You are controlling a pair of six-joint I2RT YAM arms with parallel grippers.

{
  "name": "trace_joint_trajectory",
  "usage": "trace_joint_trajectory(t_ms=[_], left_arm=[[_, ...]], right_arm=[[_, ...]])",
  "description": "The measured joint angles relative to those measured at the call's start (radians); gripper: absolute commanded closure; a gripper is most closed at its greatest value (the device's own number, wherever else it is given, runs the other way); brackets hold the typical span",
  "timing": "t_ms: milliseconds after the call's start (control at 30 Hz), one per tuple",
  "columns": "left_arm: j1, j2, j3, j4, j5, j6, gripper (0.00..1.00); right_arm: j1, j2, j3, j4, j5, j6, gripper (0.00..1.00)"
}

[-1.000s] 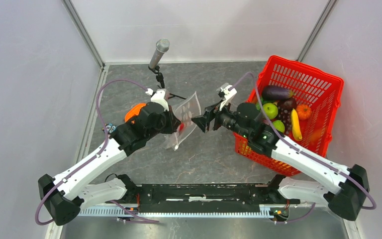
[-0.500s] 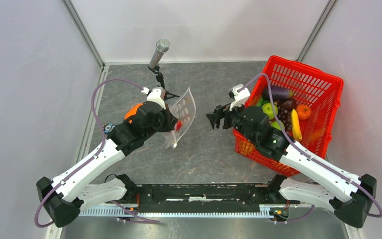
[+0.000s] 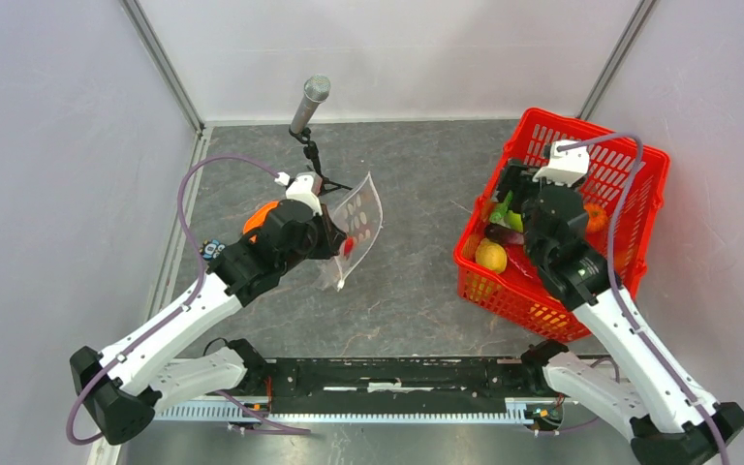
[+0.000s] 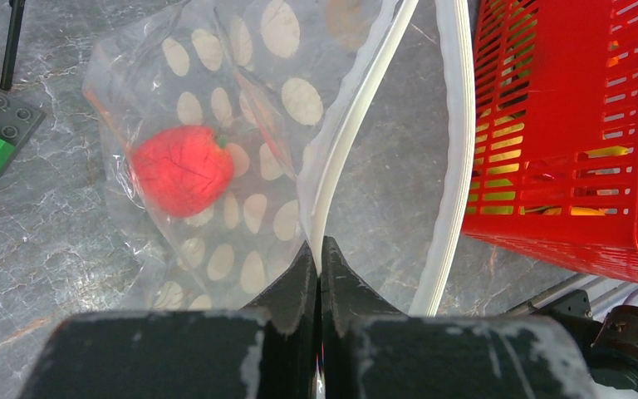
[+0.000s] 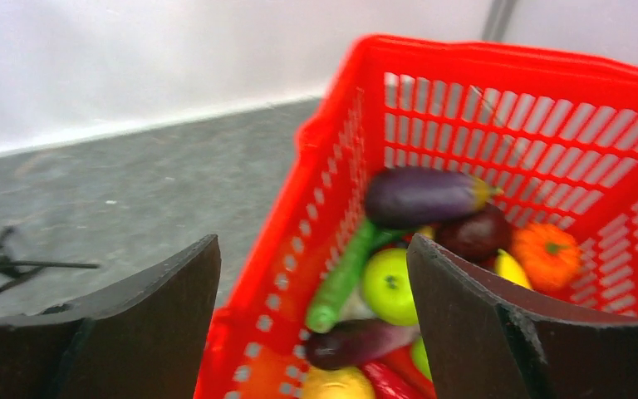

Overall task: Place the food in the zip-top bag and seal the zipper
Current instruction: Pick up the fake vegetable from the bin.

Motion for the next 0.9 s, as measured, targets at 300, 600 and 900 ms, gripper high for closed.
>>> trace_joint_trajectory(t_ms=[300,600,900], left_arm=[[0.0,-0.015,-0.021,0.011,0.014,0.0,0.98],[0.0,-0.068,-0.047,0.013,0.015,0.0,0.98],[0.0,-0.044,-0.047,0.026,0.02,0.0,0.98]], right_arm=[[-0.32,0.137,-0.091,-0.119,-0.242,0.077,0.15],[-0.384,0.212,-0.15,-0.17,-0.559,-0.146,0.19],[-0.386,0.189,-0.359,-0.033,-0.729,-0.458,0.21]])
